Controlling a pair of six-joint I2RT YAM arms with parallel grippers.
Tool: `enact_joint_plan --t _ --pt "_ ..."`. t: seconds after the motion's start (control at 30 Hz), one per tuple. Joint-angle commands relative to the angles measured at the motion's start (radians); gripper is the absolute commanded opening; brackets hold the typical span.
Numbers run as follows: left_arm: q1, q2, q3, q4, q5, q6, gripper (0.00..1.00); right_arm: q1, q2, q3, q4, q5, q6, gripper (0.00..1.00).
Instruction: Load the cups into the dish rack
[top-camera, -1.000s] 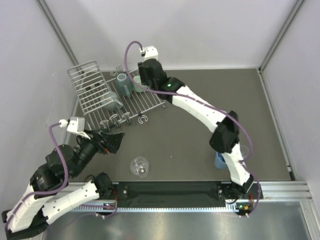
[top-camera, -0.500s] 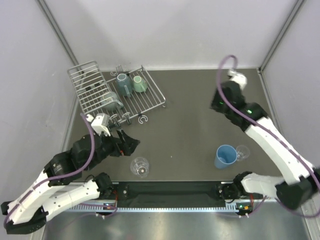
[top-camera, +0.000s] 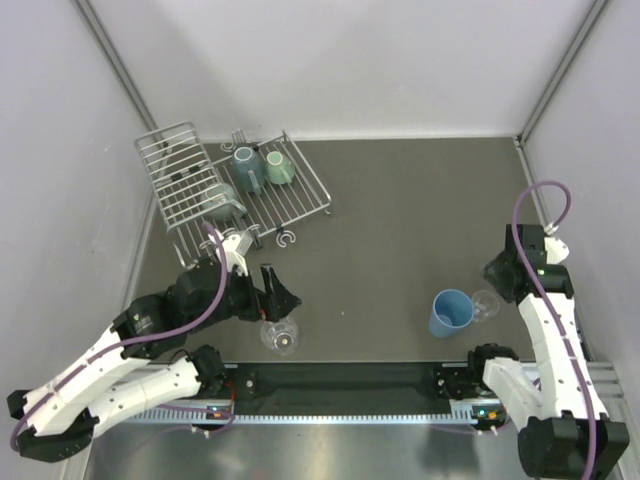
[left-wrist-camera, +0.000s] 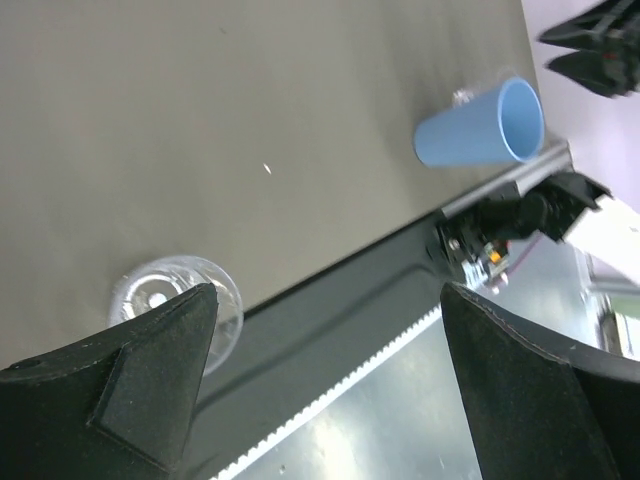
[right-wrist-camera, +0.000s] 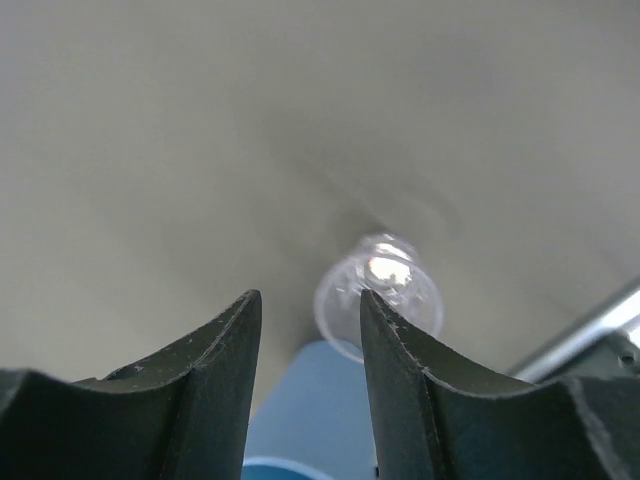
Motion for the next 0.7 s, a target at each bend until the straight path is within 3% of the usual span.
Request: enact_joint_plan --t 0.0,0.53,0.67 --pt "-0.004 -0.013 0.005 0.062 0.096 -0.020 0.98 -0.060 0.005 -0.038 0.021 -0.045 0.053 0.44" --pt "-0.004 -0.071 0.011 0.022 0.084 0.022 0.98 -0.081 0.139 -0.185 0.147 -0.080 0.266 0.34" --pt "-0.004 -0.058 0.011 0.026 0.087 0.035 0.98 -0.081 0.133 -0.184 0.152 -0.076 0.278 0.18"
